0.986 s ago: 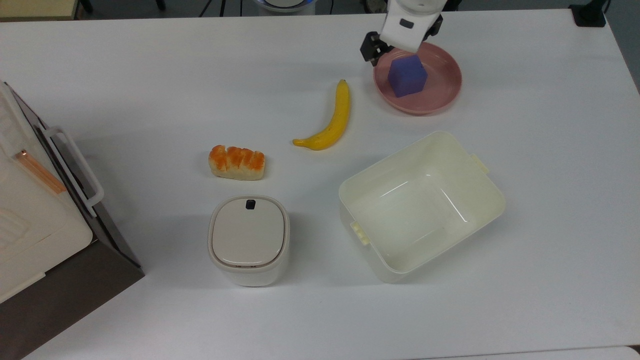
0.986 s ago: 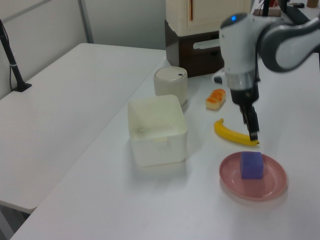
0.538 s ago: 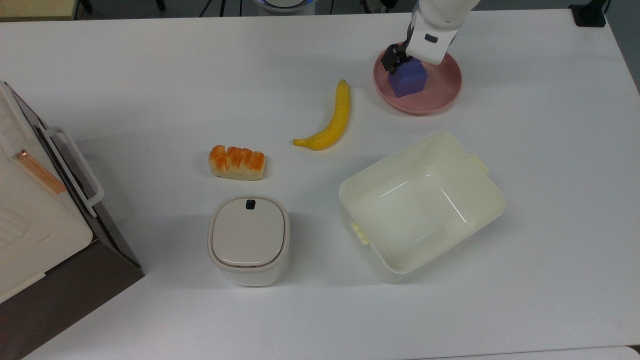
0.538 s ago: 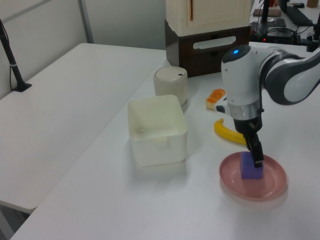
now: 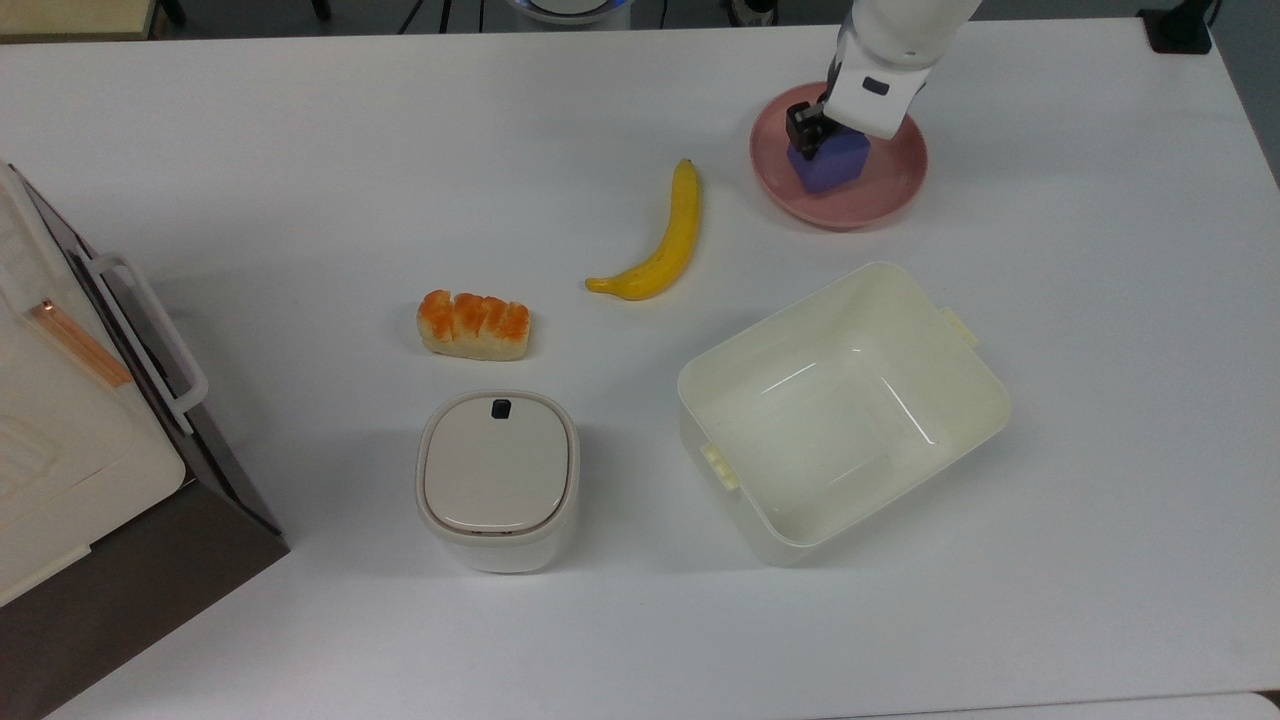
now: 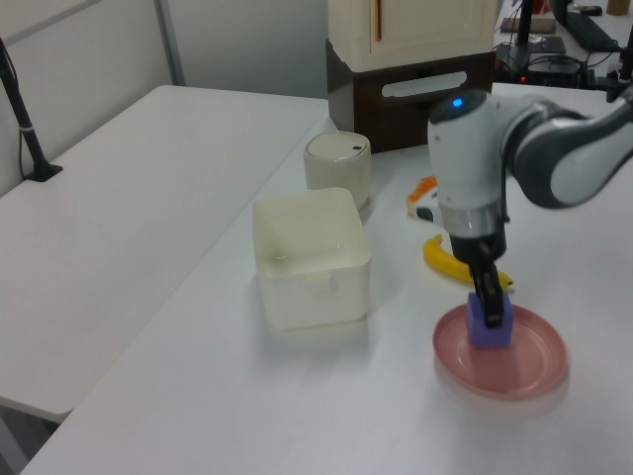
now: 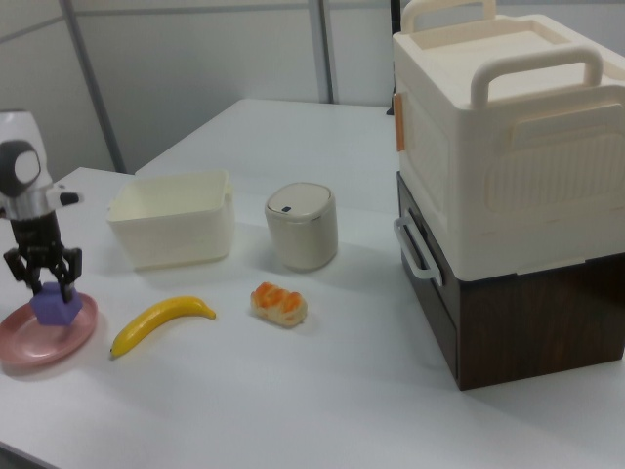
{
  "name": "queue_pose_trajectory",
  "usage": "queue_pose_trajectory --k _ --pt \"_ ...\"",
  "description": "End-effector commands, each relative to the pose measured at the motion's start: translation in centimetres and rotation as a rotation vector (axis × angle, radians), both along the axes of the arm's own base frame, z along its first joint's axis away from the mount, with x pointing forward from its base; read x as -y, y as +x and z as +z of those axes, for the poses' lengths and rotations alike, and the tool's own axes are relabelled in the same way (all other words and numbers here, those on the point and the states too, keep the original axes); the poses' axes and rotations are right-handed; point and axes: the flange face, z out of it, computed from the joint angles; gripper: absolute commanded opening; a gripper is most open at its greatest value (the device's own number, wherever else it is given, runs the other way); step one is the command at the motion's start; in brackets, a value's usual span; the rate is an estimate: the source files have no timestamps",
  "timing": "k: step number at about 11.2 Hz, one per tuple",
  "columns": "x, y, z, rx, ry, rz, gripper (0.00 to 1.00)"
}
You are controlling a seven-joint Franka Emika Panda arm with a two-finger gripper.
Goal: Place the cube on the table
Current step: 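Lift the cube off the plate and set it on the table beside the banana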
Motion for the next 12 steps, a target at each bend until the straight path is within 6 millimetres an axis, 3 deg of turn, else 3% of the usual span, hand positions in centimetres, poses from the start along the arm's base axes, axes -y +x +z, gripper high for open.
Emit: queue_pose_trajectory --k 1,2,6,7,8,9,12 --pt "5.8 4.1 7.3 0.032 -0.014 -0.097 0.21" --pt "8.8 5.5 7.8 0.051 -0.035 -0.089 0.21" --pt "24.5 10.2 7.5 0.078 -0.076 -0.113 0.22" --pt "27.5 10.8 7.5 0.092 -0.076 -0.121 0.29" --pt "29.8 11.1 7.1 0.096 -0.079 -0.147 0.86" --pt "31.4 11.4 7.5 0.112 -0.079 -0.172 1.00" --pt "35.7 12.4 12.3 0.190 -0.071 -0.276 1.00"
